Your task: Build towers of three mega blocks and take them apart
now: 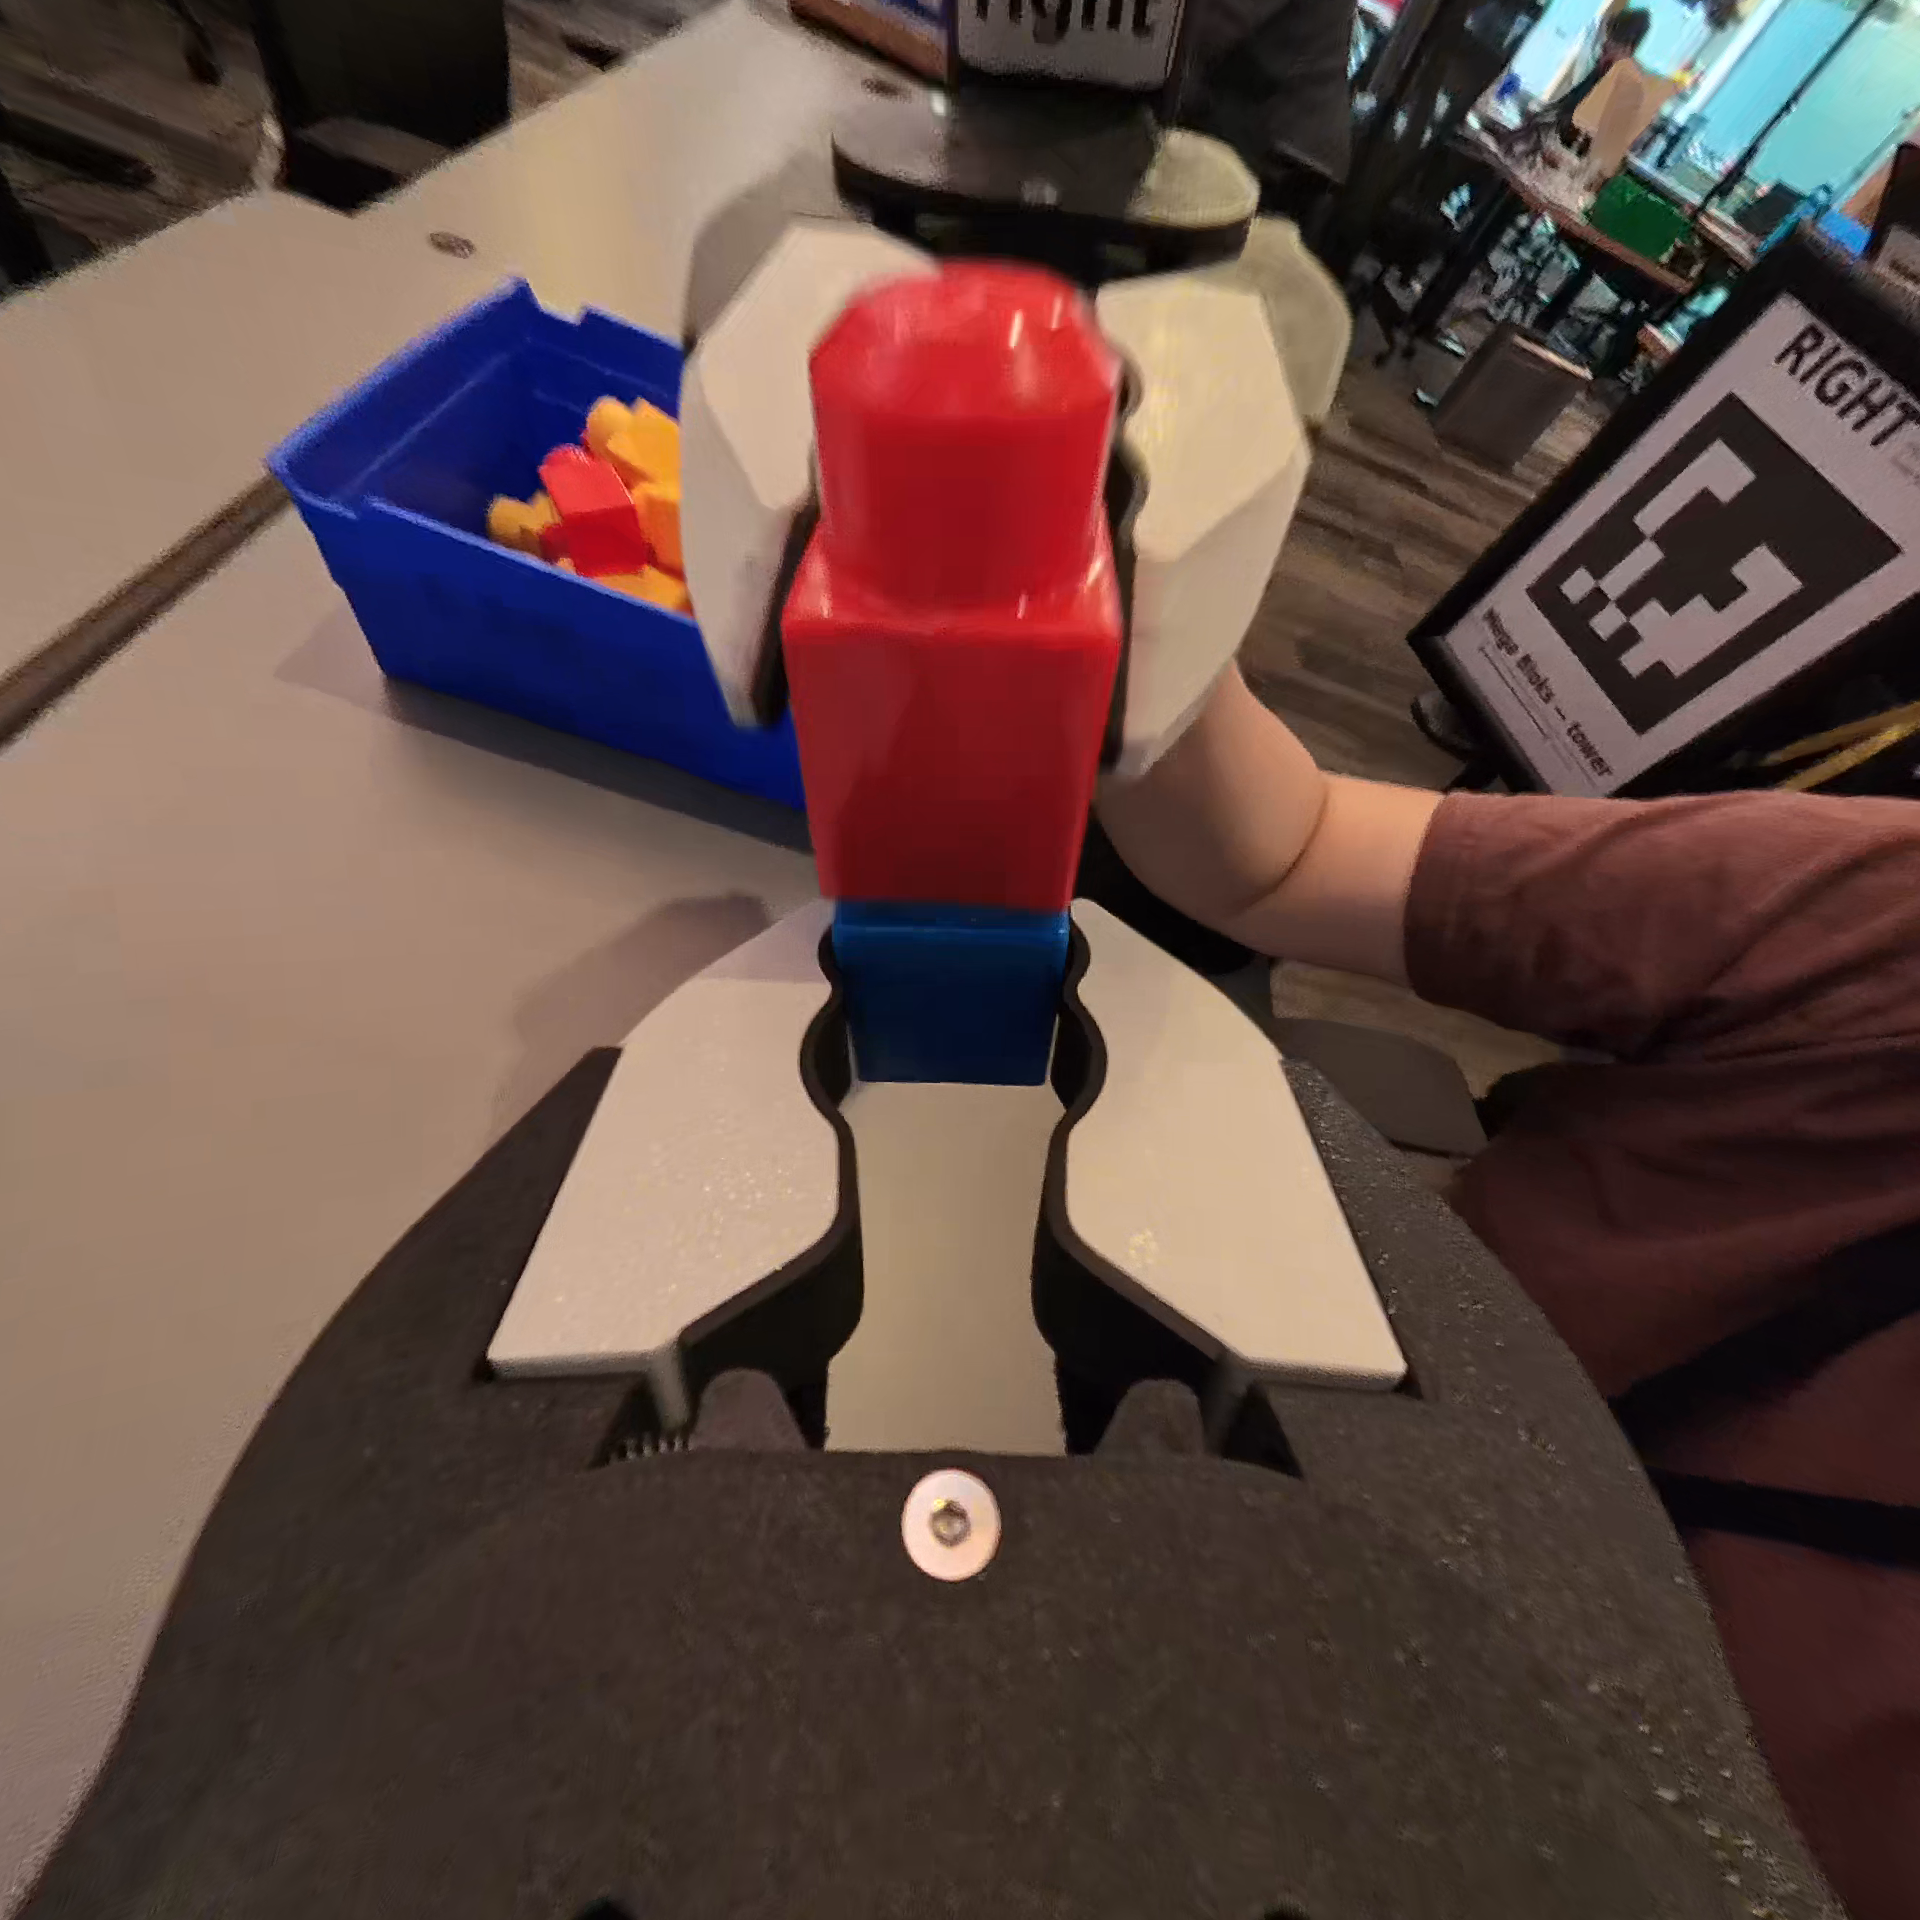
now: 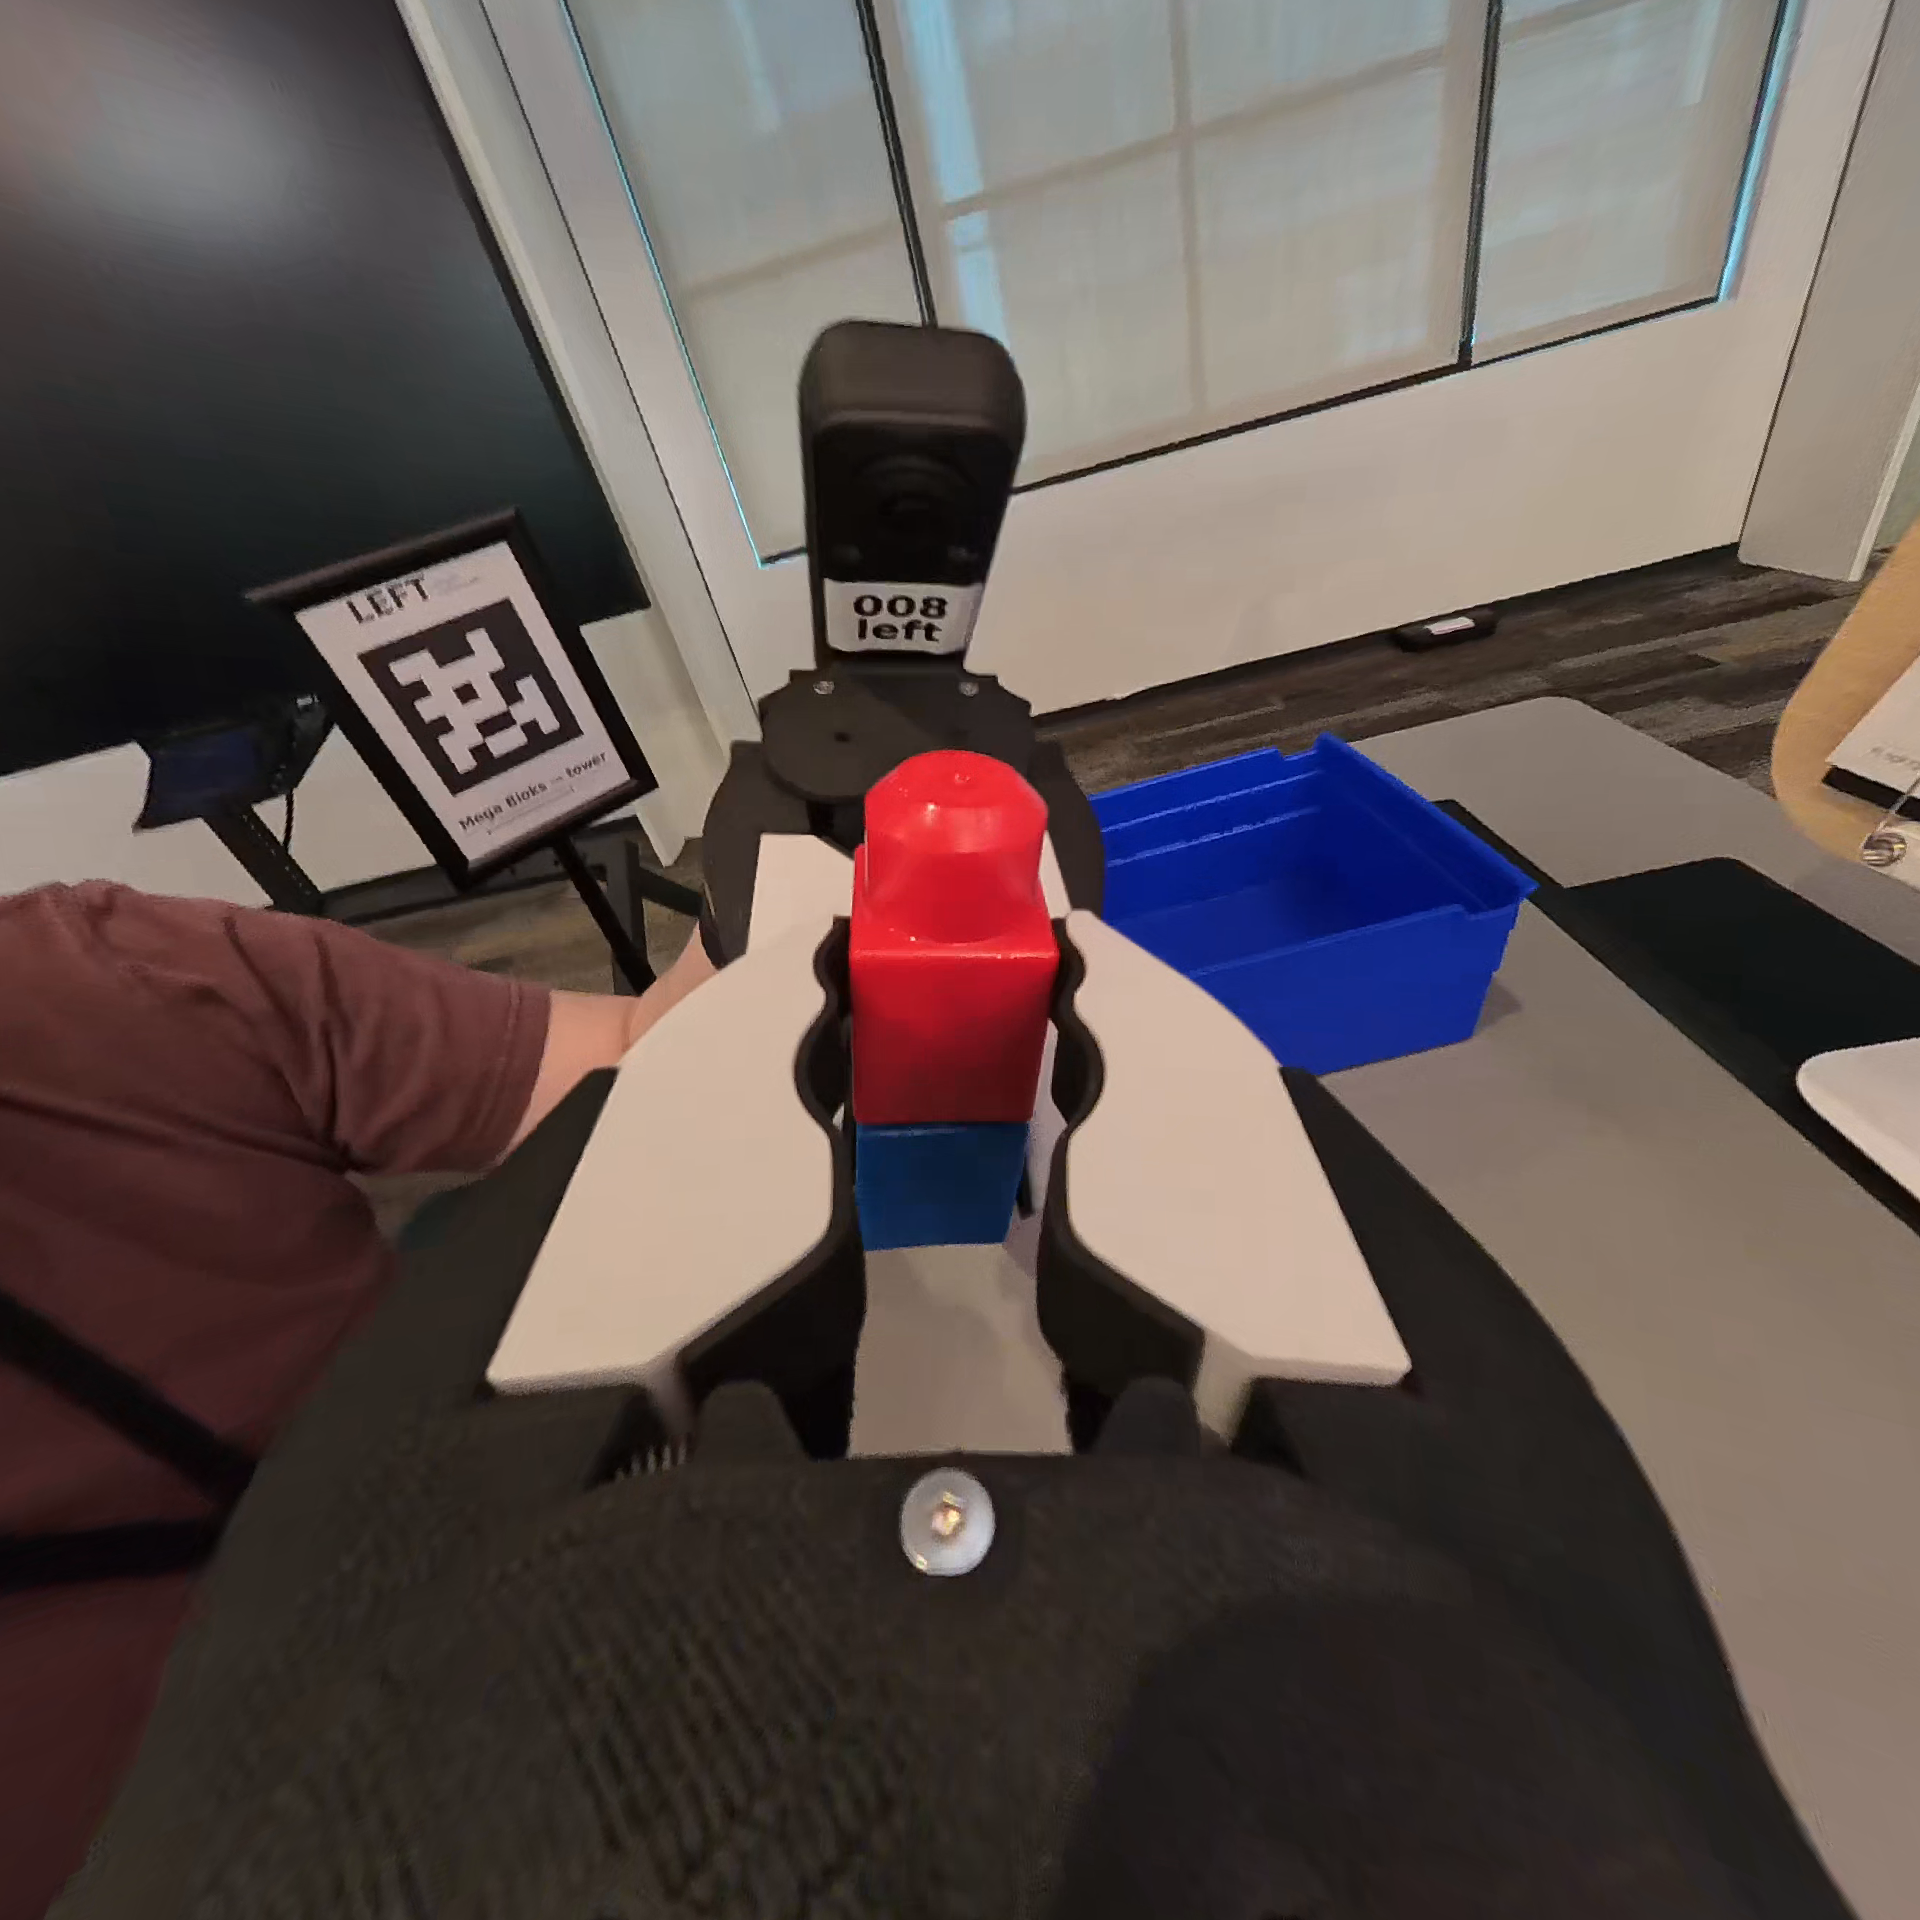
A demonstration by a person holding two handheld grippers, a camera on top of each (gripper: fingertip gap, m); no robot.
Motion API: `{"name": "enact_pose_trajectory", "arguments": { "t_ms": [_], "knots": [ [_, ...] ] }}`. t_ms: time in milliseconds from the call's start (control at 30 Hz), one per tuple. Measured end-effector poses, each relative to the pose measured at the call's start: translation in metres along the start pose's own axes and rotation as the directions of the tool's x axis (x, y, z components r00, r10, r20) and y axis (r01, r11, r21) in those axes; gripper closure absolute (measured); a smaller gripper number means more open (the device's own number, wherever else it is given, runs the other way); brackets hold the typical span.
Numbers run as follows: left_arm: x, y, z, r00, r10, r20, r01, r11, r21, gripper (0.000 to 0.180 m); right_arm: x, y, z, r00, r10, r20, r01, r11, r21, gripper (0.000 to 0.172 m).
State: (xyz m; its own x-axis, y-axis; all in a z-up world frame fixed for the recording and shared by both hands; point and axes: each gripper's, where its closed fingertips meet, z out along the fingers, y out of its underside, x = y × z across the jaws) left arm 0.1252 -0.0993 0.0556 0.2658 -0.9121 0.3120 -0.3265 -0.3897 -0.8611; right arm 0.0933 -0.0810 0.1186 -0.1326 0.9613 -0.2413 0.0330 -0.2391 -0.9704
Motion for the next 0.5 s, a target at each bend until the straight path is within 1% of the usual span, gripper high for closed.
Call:
{"name": "enact_pose_trajectory", "arguments": {
  "t_ms": [67,100,133,167,200,233,267,300,333,367,400,433,467,500],
  "knots": [
    [0.000,0.028,0.008,1.000,0.014,-0.022,-0.018,0.985,-0.171,0.145,0.008,-0.022,-0.016,0.999,0.023,-0.039,-0.017,0.990,0.138,0.135],
    [0.001,0.031,0.014,1.000,0.021,-0.023,-0.025,0.983,-0.183,0.145,0.013,-0.029,-0.029,0.998,0.036,-0.049,-0.028,0.986,0.164,0.136],
    [0.004,0.028,0.018,0.999,0.010,-0.044,-0.017,0.987,-0.162,0.145,0.021,-0.031,-0.042,0.996,0.047,-0.079,-0.034,0.987,0.160,0.135],
    [0.010,0.024,0.020,0.997,-0.010,-0.081,-0.002,0.990,-0.143,0.145,0.035,-0.033,-0.059,0.985,0.039,-0.167,-0.013,0.988,0.153,0.135],
    [0.014,0.021,0.020,0.994,-0.021,-0.106,0.008,0.992,-0.128,0.145,0.051,-0.034,-0.081,0.955,0.003,-0.295,0.034,0.992,0.119,0.136],
    [0.014,0.018,0.018,0.994,-0.019,-0.108,0.007,0.994,-0.111,0.145,0.064,-0.037,-0.107,0.905,-0.052,-0.422,0.087,0.994,0.064,0.135],
    [0.013,0.015,0.014,0.995,-0.011,-0.098,0.002,0.996,-0.093,0.145,0.074,-0.041,-0.140,0.831,-0.105,-0.546,0.135,0.991,0.016,0.135],
    [0.012,0.012,0.009,0.996,-0.007,-0.091,0.000,0.997,-0.079,0.145,0.084,-0.042,-0.176,0.733,-0.144,-0.665,0.154,0.987,-0.044,0.135],
    [0.012,0.009,0.004,0.996,-0.008,-0.088,0.002,0.998,-0.063,0.145,0.093,-0.035,-0.213,0.630,-0.167,-0.759,0.123,0.986,-0.114,0.135],
    [0.012,0.006,0.000,0.996,-0.009,-0.088,0.005,0.999,-0.043,0.145,0.102,-0.020,-0.247,0.543,-0.168,-0.823,0.045,0.984,-0.171,0.135],
    [0.013,0.004,-0.004,0.996,-0.011,-0.089,0.008,1.000,-0.026,0.145,0.110,-0.001,-0.278,0.475,-0.142,-0.868,-0.058,0.980,-0.191,0.135],
    [0.014,0.002,-0.007,0.995,-0.015,-0.095,0.013,1.000,-0.020,0.145,0.118,0.019,-0.303,0.431,-0.095,-0.898,-0.162,0.970,-0.181,0.135],
    [0.014,0.002,-0.008,0.995,-0.021,-0.100,0.019,1.000,-0.020,0.145,0.125,0.039,-0.319,0.418,-0.048,-0.907,-0.252,0.953,-0.166,0.135],
    [0.014,0.002,-0.010,0.994,-0.026,-0.102,0.024,1.000,-0.019,0.145,0.132,0.057,-0.328,0.429,-0.011,-0.903,-0.311,0.937,-0.160,0.135]
  ]
}}
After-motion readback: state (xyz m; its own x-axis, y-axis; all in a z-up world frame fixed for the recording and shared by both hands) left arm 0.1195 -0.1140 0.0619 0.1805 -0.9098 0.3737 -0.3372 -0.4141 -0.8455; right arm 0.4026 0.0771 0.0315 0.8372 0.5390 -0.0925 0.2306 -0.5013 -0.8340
